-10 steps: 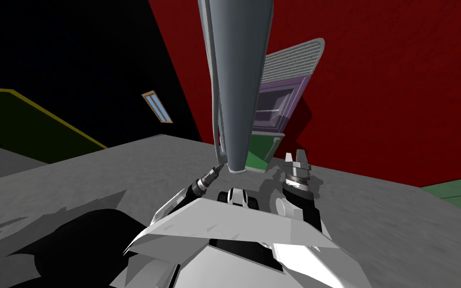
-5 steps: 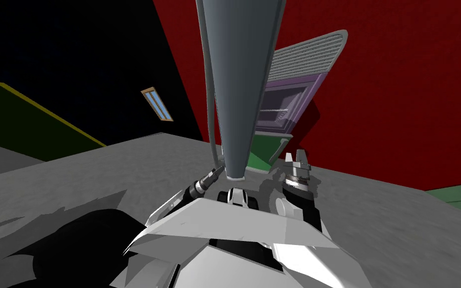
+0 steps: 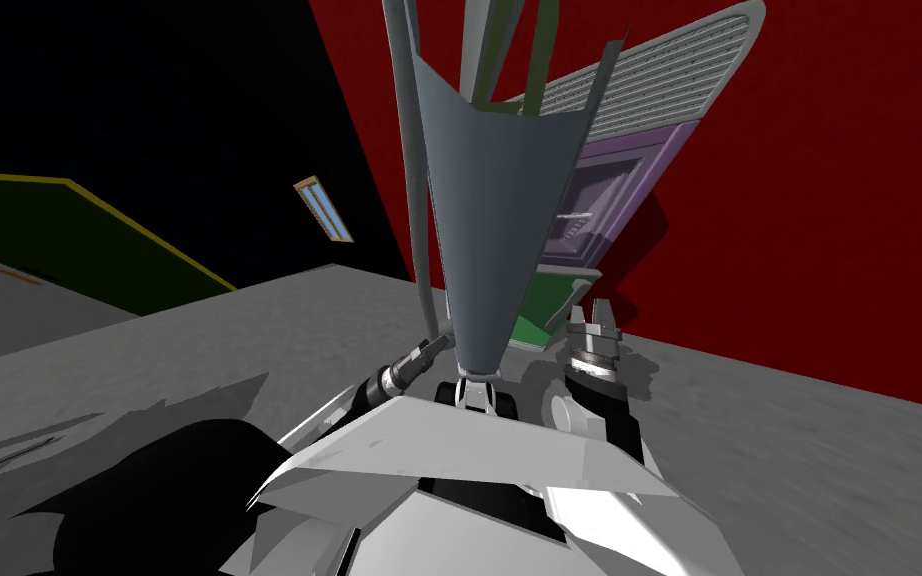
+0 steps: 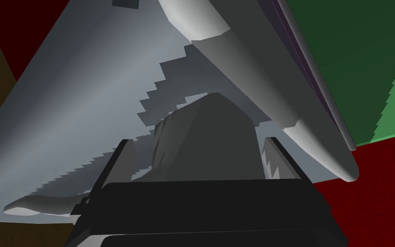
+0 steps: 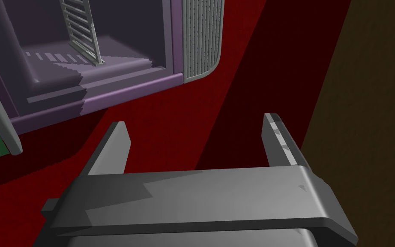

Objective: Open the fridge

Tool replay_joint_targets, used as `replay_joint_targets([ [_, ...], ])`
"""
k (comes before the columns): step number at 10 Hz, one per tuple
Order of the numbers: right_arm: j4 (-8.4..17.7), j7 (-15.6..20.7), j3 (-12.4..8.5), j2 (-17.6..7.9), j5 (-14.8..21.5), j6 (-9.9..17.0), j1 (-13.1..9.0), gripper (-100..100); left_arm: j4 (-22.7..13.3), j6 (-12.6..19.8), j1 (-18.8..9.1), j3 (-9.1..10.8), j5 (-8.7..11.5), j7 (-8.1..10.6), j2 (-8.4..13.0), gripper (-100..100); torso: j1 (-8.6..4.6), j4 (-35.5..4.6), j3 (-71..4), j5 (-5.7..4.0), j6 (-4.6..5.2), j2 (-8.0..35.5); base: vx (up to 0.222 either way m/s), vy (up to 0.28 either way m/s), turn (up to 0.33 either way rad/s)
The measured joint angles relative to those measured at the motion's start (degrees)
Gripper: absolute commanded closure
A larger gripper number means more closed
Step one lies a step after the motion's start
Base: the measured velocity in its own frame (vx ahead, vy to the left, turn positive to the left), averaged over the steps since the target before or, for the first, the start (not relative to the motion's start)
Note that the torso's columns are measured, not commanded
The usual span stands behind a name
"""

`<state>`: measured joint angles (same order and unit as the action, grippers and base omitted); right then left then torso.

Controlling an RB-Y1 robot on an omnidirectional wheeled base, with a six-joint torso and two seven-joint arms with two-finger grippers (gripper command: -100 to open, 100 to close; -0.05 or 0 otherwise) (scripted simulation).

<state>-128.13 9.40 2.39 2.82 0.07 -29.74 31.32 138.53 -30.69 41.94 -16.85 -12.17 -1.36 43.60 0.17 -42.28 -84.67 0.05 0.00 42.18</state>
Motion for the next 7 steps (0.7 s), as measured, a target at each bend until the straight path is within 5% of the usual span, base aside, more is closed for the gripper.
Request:
replay_joint_targets([
  [3, 0.0, 0.0, 0.0, 0.0, 0.0, 0.0, 0.0, 0, 2.6, 1.4, 1.8, 0.00, -0.2, 0.27, 1.9, -100, -0.36, -0.2, -0.3, -0.28, -0.01, 0.1, 0.022, 0.002, 0.030],
  [4, 0.0, 0.0, 0.0, 0.0, 0.0, 0.0, 0.0, 0, 2.6, 1.3, 1.9, 0.02, -0.2, 0.29, 2.0, 0, -0.38, -0.1, -0.2, -0.23, -0.02, 0.0, 0.000, 0.000, 0.000],
  [7, 0.0, 0.0, 0.0, 0.0, 0.0, 0.0, 0.0, 0, 2.4, 1.2, 1.9, -0.10, -0.3, 0.24, 2.1, 0, -0.19, 0.0, 0.0, -0.09, -0.03, 0.0, 0.000, 0.000, 0.000],
])
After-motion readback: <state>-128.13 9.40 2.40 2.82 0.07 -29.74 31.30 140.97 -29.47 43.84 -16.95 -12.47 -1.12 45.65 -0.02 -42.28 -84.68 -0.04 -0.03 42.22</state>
